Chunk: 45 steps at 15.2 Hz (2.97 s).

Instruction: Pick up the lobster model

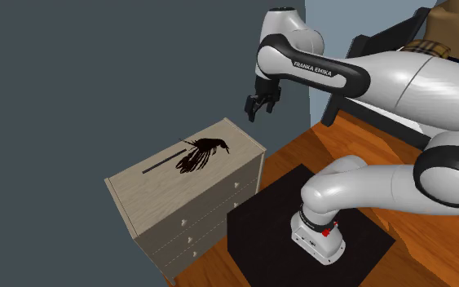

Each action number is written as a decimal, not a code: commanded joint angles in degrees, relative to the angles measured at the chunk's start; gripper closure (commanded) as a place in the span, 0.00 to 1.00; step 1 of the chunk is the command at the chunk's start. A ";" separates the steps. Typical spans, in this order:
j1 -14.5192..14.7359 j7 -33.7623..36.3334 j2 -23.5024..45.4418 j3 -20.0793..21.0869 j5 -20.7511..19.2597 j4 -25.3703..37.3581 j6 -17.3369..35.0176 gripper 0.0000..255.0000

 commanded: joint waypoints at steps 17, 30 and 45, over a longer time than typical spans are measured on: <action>-16.85 79.23 12.91 35.68 16.04 8.06 9.33 0.00; -22.79 94.39 21.11 44.97 14.94 8.19 18.12 0.00; -22.67 94.42 20.07 43.59 14.76 11.21 14.10 1.00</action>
